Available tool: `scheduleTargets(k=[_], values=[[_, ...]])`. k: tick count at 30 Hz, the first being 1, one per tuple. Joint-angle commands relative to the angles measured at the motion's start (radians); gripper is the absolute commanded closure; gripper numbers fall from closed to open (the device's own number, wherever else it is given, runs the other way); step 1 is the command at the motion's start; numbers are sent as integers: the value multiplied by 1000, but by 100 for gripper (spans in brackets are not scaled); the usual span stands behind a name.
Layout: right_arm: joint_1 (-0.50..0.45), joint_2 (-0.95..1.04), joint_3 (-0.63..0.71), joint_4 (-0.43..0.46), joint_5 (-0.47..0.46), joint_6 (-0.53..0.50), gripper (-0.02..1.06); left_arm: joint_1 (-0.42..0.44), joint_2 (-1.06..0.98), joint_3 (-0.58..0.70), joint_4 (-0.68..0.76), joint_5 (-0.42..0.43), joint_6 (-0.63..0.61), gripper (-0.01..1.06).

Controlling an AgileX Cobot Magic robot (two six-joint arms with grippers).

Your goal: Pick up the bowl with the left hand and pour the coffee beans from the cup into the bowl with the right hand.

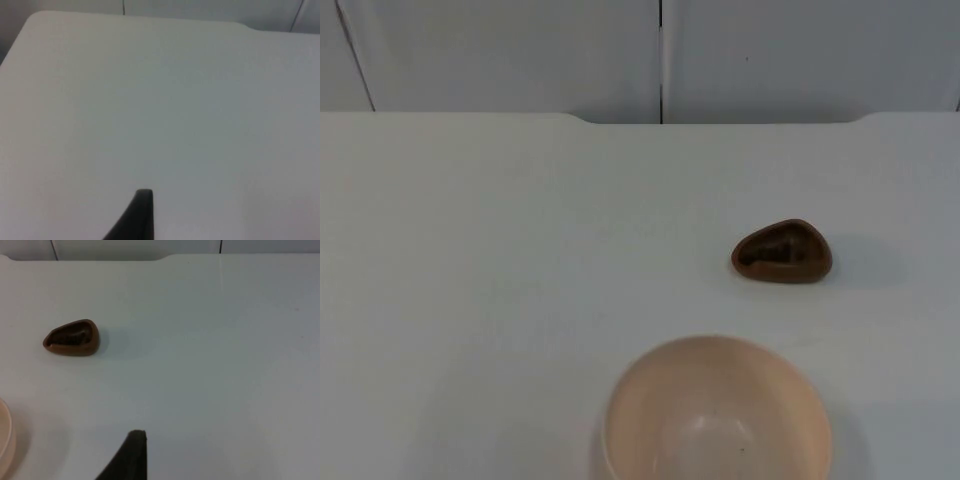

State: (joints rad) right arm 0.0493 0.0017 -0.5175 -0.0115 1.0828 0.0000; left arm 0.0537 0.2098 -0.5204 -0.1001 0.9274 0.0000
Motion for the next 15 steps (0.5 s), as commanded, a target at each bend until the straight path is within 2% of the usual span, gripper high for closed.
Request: scheduleTargets(k=[1,12,15], values=[[-6,-2,2,-4,-3,7,-1,5,32,-6,-29,-19,0,0],[-6,-2,2,-9,-3,7,-1,5,202,-35,-149,-50,53,0],[-6,-2,2,-9,-3,7,-1,5,278,-76,-180,-62,85,4]])
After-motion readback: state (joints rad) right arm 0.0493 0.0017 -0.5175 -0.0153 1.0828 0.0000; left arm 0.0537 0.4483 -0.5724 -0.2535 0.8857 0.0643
